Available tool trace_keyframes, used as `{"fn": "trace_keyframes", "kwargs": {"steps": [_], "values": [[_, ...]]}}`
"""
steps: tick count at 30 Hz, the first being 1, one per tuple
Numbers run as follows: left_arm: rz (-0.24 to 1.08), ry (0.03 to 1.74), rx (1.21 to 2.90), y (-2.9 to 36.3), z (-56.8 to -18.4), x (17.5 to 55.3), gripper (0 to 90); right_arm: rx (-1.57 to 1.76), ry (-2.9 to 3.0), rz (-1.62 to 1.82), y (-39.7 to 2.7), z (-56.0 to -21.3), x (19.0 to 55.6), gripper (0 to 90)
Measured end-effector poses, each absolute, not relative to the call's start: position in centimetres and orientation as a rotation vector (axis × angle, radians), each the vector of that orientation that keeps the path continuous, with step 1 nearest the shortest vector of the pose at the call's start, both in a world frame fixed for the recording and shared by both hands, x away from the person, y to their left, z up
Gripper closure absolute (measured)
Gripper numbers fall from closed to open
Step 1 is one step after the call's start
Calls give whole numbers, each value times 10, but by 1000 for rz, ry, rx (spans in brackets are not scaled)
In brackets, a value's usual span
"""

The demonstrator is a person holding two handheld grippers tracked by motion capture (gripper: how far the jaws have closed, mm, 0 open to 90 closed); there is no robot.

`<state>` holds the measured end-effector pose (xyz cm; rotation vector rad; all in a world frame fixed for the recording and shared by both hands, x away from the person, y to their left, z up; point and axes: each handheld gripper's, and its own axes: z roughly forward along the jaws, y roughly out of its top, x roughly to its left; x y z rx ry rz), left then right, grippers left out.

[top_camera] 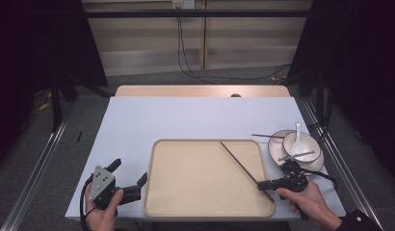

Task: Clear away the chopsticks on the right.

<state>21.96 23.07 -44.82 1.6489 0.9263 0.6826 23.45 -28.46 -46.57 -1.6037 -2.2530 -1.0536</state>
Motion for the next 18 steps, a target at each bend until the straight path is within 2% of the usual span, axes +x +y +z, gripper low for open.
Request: {"fn": "trace_keyframes", "kwargs": {"steps": [18], "values": [[686,924,1650,232,-448,220,14,-1595,-2263,-1024,-279,-471,238,829]]}}
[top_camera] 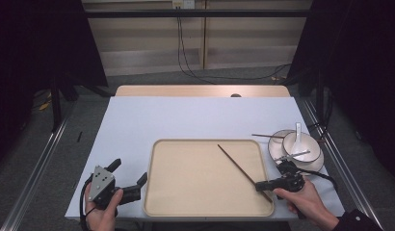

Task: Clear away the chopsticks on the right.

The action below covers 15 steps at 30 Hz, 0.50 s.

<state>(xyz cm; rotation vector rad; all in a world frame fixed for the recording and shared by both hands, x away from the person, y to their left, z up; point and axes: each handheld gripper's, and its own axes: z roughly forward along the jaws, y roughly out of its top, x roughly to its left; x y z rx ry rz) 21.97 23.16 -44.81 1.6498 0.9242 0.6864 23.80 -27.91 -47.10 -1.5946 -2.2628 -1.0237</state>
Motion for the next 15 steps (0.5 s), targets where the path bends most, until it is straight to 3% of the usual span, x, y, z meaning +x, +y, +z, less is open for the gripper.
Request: {"fn": "trace_keyframes", "kwargs": {"steps": [7,15], "values": [[676,922,1646,231,-448,220,15,-1561,-2294,-1024,-280,-470,237,792],[682,928,1646,232,-448,219,15,-1506,-2351,-1063,-288,-461,234,658]]}}
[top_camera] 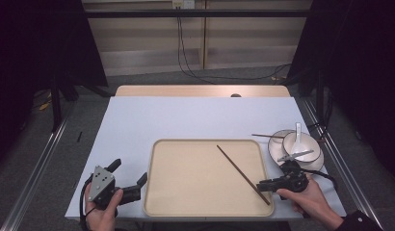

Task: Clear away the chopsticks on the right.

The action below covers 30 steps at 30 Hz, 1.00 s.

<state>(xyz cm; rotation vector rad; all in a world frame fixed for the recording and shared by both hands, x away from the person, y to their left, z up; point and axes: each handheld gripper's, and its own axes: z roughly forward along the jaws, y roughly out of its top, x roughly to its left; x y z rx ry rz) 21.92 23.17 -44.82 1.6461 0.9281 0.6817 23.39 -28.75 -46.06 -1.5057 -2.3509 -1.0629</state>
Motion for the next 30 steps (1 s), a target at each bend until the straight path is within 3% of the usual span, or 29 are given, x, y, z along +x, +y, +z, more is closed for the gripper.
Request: {"fn": "trace_keyframes", "kwargs": {"steps": [9,15,22,30], "values": [[679,936,1640,232,-448,219,14,-1371,-2498,-1312,-305,-440,233,288],[689,941,1643,232,-448,219,14,-1318,-2571,-1415,-322,-429,237,165],[680,932,1646,232,-449,220,14,-1200,-2593,-1576,-355,-411,242,92],[677,936,1640,232,-449,221,15,-1251,-2676,-1590,-406,-397,261,128]]}}
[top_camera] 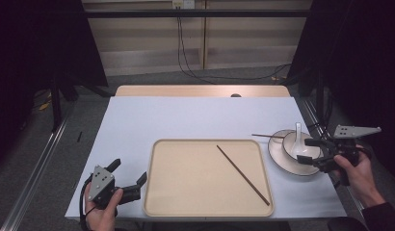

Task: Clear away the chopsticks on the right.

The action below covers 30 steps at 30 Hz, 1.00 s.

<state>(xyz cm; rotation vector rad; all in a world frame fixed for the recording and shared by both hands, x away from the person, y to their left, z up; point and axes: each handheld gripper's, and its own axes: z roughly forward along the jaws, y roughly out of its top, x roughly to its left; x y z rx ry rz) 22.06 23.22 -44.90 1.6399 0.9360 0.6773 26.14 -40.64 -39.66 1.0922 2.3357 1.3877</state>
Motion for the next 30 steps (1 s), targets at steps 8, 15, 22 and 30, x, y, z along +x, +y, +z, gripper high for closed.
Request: {"fn": "trace_keyframes", "kwargs": {"steps": [8,15,22,30], "values": [[673,944,1633,231,-449,221,15,1160,2356,1270,-454,-401,288,118],[680,941,1647,232,-449,221,15,1149,2351,1222,-492,-397,317,189],[677,943,1648,232,-450,222,15,1122,2432,1053,-510,-410,345,357],[683,945,1647,233,-450,222,15,1000,2625,901,-494,-423,362,558]]}}
